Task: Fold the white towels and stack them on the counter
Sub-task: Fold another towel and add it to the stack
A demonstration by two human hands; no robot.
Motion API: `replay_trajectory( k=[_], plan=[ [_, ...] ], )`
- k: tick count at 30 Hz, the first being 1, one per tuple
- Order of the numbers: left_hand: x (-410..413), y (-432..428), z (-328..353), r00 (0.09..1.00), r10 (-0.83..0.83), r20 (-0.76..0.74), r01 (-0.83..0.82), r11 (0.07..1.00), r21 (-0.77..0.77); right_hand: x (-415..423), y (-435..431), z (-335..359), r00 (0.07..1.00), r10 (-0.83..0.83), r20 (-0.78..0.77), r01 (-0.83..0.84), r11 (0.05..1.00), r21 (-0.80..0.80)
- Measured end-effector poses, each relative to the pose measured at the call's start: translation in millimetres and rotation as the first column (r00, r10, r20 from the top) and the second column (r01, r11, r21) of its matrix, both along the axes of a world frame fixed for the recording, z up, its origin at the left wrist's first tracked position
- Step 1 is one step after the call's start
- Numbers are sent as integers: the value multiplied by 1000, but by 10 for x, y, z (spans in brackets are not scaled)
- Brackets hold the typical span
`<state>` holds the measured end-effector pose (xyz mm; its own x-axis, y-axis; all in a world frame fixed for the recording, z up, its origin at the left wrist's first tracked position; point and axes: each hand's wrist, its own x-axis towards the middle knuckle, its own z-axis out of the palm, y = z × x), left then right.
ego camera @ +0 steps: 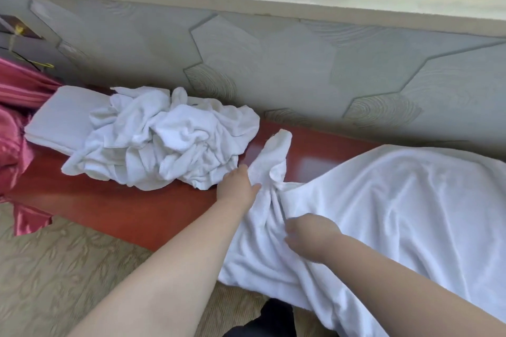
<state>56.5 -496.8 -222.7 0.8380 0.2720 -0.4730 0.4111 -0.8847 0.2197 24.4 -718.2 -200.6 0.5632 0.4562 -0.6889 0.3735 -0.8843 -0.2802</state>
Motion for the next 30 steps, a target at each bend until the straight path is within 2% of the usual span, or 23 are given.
replay_trajectory(
  k=[2, 4, 9, 10, 11, 12, 13, 14, 15, 16, 18, 19, 21, 23, 24, 25, 26, 27, 28, 30],
  plan=[
    [8, -43, -63, 999, 23, -24, -25, 996, -81, 129, -48, -17, 964, -179, 197, 159, 981, 114],
    [-98, -45, -75, 991, 132, -9, -131, 964, -230, 284, -139, -75, 923, -217, 317, 192, 975, 109],
    [-464, 377, 128, 886, 463, 32, -395, 788, -472, 639, -353, -152, 952, -152, 266, 163, 987, -17],
    [-435, 487, 199, 839, 544, -3, -453, 696, -557, 660, -348, -147, 954, -143, 262, 151, 989, -8],
    [-355, 560, 270, 783, 609, -127, -518, 524, -676, 661, -316, -137, 949, -153, 275, 152, 988, 27],
    [-236, 601, 335, 734, 596, -325, -560, 261, -786, 653, -261, -121, 937, -186, 297, 166, 982, 92],
    [-91, 620, 411, 698, 522, -491, -581, 11, -814, 645, -188, -101, 920, -246, 304, 196, 963, 185],
    [54, 610, 506, 682, 443, -582, -592, -133, -795, 643, -105, -71, 902, -331, 276, 249, 923, 294],
    [186, 553, 624, 694, 379, -612, -595, -178, -784, 647, -16, -22, 879, -428, 211, 323, 859, 396],
    [300, 452, 747, 729, 330, -600, -586, -152, -796, 658, 57, 38, 846, -518, 126, 410, 783, 468],
    [447, 162, 940, 816, 241, -525, -535, -30, -845, 699, 128, 197, 779, -626, -21, 544, 660, 518],
    [490, 2, 1006, 831, 238, -502, -523, 30, -852, 727, 110, 280, 767, -640, -49, 567, 640, 518],
    [506, -294, 1019, 841, 336, -423, -501, 191, -844, 778, -22, 448, 755, -643, -130, 607, 610, 510],
    [390, -572, 921, 842, 430, -325, -487, 349, -801, 758, -224, 598, 673, -618, -406, 732, 480, 483],
    [281, -698, 835, 834, 471, -286, -495, 411, -766, 715, -323, 650, 583, -573, -576, 812, 404, 420],
    [137, -823, 712, 829, 495, -262, -501, 448, -740, 645, -401, 671, 486, -514, -707, 870, 367, 331],
    [-40, -951, 571, 834, 488, -256, -496, 462, -735, 541, -456, 654, 422, -466, -778, 890, 376, 258],
    [-232, -1066, 443, 853, 455, -255, -478, 487, -731, 424, -491, 611, 428, -457, -780, 874, 430, 227],
    [-406, -1143, 299, 889, 404, -216, -426, 554, -715, 316, -518, 527, 502, -500, -706, 826, 519, 221],
    [-641, -1180, 84, 977, 214, -15, -185, 804, -565, 173, -601, 319, 681, -594, -428, 717, 661, 222]
  ],
)
